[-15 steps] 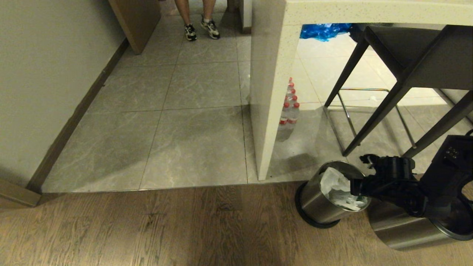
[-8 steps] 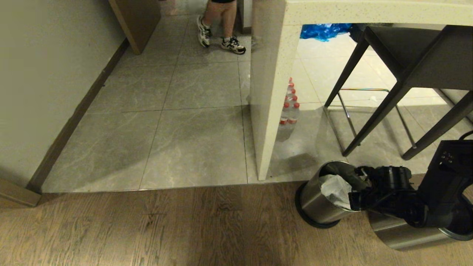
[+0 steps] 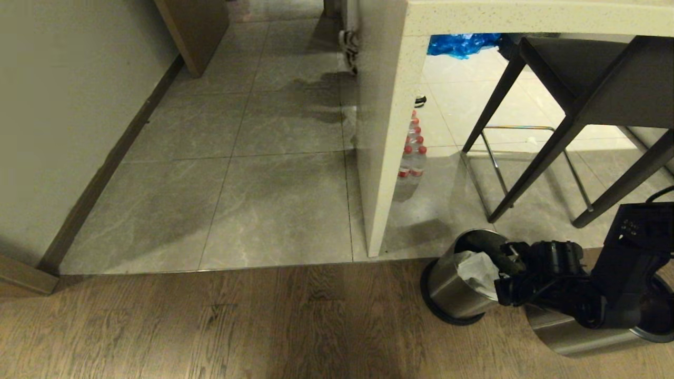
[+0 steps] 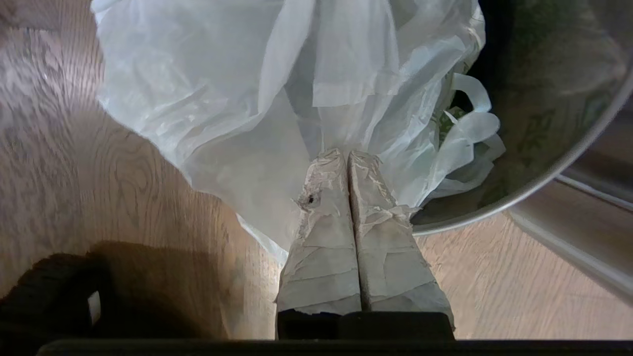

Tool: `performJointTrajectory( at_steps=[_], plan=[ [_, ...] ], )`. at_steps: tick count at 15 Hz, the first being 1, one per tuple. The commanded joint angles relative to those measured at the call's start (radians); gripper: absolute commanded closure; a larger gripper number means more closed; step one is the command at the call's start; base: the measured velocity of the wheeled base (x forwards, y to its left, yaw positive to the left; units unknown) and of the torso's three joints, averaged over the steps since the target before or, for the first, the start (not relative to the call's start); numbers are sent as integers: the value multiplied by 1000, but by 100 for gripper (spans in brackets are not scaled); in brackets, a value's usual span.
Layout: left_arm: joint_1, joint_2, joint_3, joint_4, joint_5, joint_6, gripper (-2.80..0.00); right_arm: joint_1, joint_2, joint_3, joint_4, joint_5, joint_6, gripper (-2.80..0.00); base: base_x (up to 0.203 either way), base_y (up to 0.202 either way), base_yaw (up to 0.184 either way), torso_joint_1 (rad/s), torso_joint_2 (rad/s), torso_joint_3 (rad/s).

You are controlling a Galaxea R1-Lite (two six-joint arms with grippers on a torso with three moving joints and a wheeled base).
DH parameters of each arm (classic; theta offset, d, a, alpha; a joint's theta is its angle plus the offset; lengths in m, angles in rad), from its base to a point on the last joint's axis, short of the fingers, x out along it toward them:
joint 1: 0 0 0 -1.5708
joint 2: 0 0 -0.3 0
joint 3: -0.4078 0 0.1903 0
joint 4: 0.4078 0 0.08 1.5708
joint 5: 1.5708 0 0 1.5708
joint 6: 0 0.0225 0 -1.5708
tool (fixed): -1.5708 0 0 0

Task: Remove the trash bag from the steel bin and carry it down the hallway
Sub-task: Pick up the trash bag

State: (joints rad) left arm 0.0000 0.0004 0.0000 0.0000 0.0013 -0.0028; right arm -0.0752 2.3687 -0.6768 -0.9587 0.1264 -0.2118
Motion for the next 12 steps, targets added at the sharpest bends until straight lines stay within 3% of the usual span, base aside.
performJointTrajectory(
  at_steps=[1,2,8,12],
  plan=[
    [0,0,0,0,0,0,0,2,6,1,-2,1,-18,0,0,0,0,0,0,0],
    [0,0,0,0,0,0,0,2,1,2,8,1,-52,-280,0,0,0,0,0,0],
    [0,0,0,0,0,0,0,2,-13,10,-5,7,-93,-280,0,0,0,0,0,0],
    [0,0,0,0,0,0,0,-1,-29,29,-1,6,-223,-280,0,0,0,0,0,0]
  ],
)
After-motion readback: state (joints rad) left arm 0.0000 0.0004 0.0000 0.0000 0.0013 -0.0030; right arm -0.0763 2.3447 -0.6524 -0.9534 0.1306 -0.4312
